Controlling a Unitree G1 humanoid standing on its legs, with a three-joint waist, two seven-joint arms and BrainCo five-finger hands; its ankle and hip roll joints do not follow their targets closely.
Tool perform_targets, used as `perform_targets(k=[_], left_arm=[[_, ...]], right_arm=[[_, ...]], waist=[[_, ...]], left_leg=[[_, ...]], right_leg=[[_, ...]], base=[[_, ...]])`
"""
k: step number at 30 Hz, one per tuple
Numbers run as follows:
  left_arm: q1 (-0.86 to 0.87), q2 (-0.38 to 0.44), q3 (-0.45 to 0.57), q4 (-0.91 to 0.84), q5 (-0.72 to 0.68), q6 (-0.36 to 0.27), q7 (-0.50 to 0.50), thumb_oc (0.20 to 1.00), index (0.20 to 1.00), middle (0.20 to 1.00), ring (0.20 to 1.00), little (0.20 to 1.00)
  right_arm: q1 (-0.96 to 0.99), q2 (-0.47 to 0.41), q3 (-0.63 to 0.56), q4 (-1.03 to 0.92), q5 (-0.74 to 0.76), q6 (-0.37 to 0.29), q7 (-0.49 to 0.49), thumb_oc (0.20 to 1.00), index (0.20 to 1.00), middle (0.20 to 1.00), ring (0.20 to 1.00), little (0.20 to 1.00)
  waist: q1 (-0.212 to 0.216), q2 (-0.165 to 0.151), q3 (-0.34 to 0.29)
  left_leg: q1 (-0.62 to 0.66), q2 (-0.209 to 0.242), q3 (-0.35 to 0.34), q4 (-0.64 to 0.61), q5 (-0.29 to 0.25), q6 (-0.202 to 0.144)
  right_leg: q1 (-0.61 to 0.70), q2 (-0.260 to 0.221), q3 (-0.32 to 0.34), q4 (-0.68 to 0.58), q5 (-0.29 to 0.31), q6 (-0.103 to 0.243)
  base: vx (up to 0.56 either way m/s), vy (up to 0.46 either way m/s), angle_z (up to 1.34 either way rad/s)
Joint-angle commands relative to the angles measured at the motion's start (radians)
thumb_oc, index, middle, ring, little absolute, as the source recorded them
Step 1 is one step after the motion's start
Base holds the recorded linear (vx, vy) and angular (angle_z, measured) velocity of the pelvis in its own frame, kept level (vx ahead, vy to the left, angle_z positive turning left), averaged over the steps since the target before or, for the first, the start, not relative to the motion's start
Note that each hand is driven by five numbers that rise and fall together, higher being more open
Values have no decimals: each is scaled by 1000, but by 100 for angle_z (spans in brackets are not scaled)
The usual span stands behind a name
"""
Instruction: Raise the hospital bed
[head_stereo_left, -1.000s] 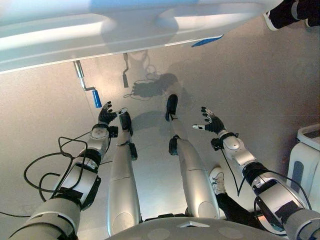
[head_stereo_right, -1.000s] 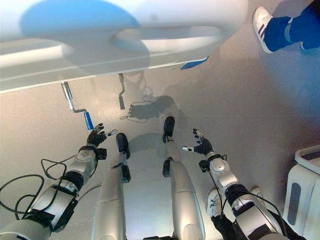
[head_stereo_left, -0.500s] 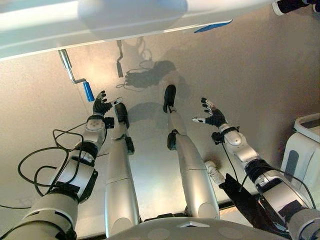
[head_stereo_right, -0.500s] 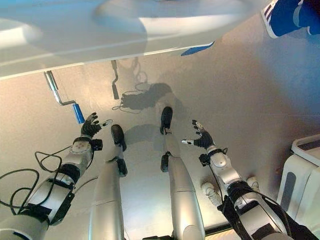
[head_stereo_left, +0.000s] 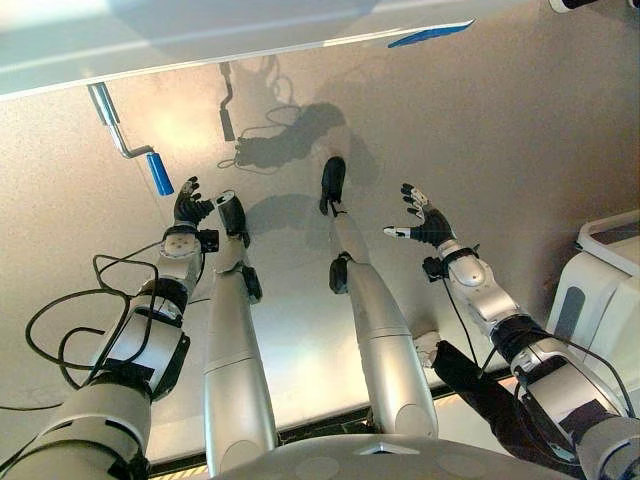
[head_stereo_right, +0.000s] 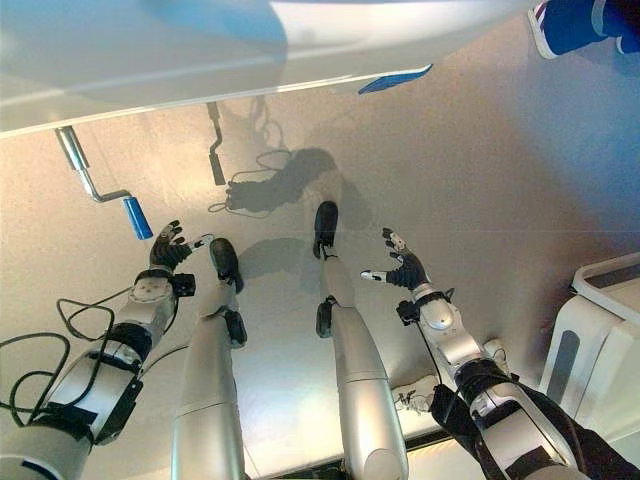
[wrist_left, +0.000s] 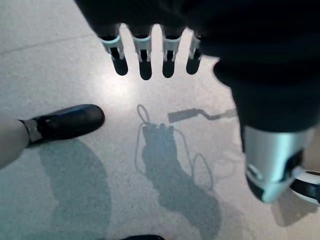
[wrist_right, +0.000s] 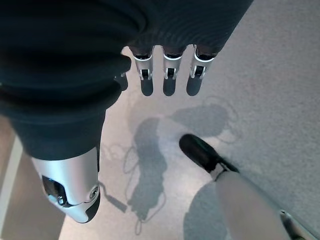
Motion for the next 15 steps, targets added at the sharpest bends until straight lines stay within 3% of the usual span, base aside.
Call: perform_targets(k=[1,15], left_arm=[[20,31,38,16,1,3,1,1000,1000,1000,1000,1000],[49,64,98,72,10,31,-5,1000,1000,1000,1000,1000]], right_arm=[[25,-47,-37,-94,18,-40,-6,1000,1000,1000,1000,1000],[48,-51,-84,-154,35,-52,-8,1000,1000,1000,1000,1000]], waist=[[-3,3,17],[-2,-4,27]], left_leg=[[76,-37,1,-196,117,55],[64,-38,-3,-207,124,55]], right_leg=[[42,-26,4,150,-140,150],[32,-25,3,143,-139,152]], base=[[-6,-16,3],[0,0,0]])
